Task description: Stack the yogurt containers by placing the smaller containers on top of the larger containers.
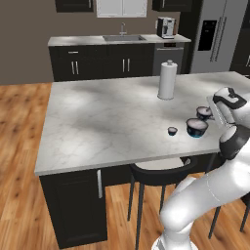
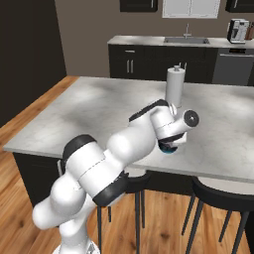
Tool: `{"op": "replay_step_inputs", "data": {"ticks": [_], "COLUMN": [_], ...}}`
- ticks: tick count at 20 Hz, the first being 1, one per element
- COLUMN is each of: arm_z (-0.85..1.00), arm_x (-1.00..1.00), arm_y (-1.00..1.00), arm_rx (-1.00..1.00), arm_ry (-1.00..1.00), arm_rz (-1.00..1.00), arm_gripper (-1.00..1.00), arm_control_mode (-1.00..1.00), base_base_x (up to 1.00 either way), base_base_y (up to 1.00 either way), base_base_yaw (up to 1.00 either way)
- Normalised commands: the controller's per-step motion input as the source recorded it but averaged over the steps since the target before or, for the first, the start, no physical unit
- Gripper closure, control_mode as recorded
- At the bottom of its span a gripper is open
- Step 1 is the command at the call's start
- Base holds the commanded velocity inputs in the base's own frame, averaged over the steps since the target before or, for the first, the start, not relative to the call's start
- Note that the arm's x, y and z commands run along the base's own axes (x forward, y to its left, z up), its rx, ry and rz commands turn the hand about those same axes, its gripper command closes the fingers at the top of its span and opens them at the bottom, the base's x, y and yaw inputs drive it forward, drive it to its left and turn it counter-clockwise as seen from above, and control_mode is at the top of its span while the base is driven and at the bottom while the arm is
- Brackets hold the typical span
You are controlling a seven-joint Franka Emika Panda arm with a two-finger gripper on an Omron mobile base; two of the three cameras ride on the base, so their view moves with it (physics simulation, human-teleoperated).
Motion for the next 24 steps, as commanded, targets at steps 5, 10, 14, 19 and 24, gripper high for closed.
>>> {"op": "replay_step_inputs", "data": {"ticks": [5,10,14,19,24], "arm_z": [-0.11,-0.11,-0.05,-0.06,-0.23], "arm_x": [0.19,0.03,0.00,0.03,0.21], "arm_y": [0.00,-0.03,-0.12,-0.03,0.00], "arm_rx": [0.00,0.00,0.00,0.00,0.00], "arm_ry": [0.05,0.02,0.00,0.00,0.00], "arm_rz": [0.00,0.00,0.00,0.00,0.00], "arm_gripper": [1.00,1.00,1.00,1.00,1.00], "arm_control_mode": [-1.00,-1.00,-1.00,-1.00,-1.00], "base_base_x": [0.00,0.00,0.00,0.00,0.00], "base_base_y": [0.00,0.00,0.00,0.00,0.00], "base_base_yaw": [0.00,0.00,0.00,0.00,0.00]}}
